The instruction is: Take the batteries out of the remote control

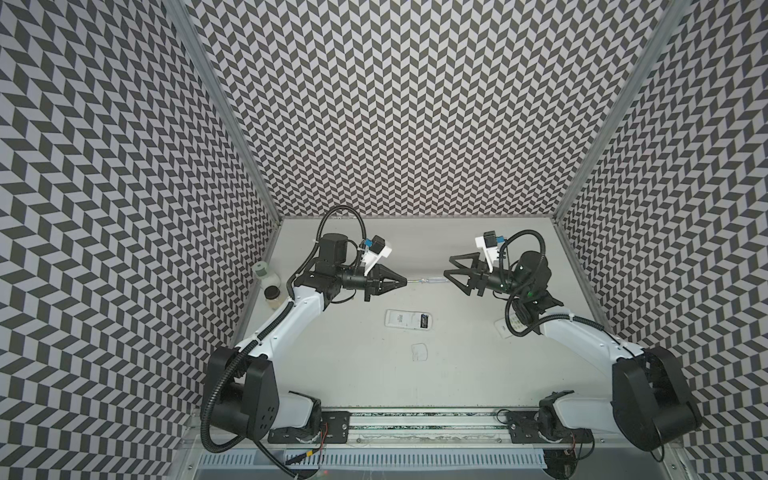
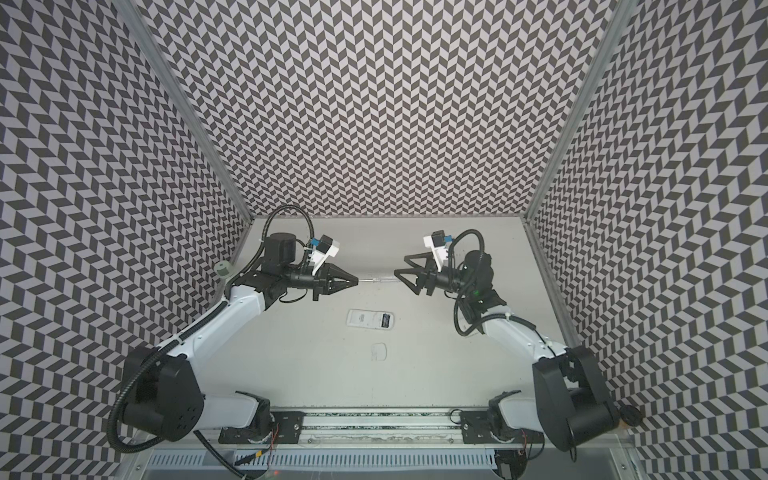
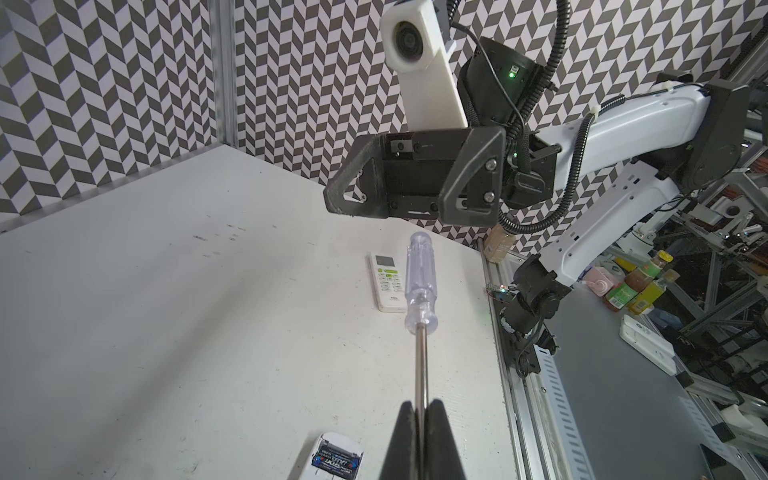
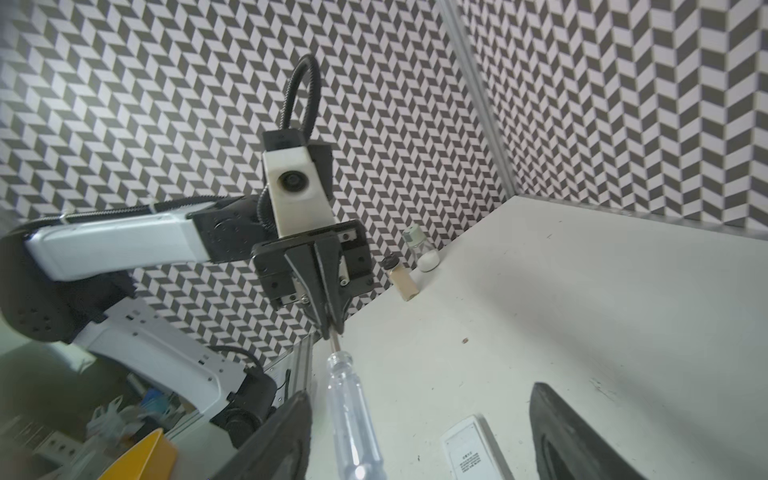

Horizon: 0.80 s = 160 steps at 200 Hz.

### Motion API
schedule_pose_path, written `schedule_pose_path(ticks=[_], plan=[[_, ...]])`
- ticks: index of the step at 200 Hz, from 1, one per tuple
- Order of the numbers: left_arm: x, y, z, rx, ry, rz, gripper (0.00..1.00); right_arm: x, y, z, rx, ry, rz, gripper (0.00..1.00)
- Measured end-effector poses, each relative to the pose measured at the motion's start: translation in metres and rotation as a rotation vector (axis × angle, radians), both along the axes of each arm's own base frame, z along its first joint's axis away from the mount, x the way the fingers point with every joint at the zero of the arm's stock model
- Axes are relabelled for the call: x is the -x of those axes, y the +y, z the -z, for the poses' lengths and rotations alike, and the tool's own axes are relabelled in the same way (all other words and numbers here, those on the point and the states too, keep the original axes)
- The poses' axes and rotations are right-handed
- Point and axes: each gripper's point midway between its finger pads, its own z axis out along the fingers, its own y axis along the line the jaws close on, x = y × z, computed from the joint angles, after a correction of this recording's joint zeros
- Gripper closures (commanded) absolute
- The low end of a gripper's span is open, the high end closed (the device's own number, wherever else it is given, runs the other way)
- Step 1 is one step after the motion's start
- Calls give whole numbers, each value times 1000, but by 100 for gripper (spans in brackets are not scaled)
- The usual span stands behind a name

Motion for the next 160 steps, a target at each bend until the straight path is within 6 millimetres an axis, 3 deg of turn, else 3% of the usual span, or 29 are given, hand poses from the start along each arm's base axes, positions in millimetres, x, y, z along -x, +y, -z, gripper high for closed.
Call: schedule_pose_path(ticks=[35, 48, 77, 160], plan=[[5, -4, 1, 9, 21, 20, 100, 8, 19, 10, 8, 5, -84, 27], [7, -6, -1, 16, 23, 32, 100, 9, 26, 10, 7, -6, -119, 33], [10, -9, -3, 22, 26, 46, 100, 17, 40, 6, -4, -25, -212, 35], [13, -11, -7, 33, 20, 68, 100, 38, 50, 6, -11, -59, -327, 43]])
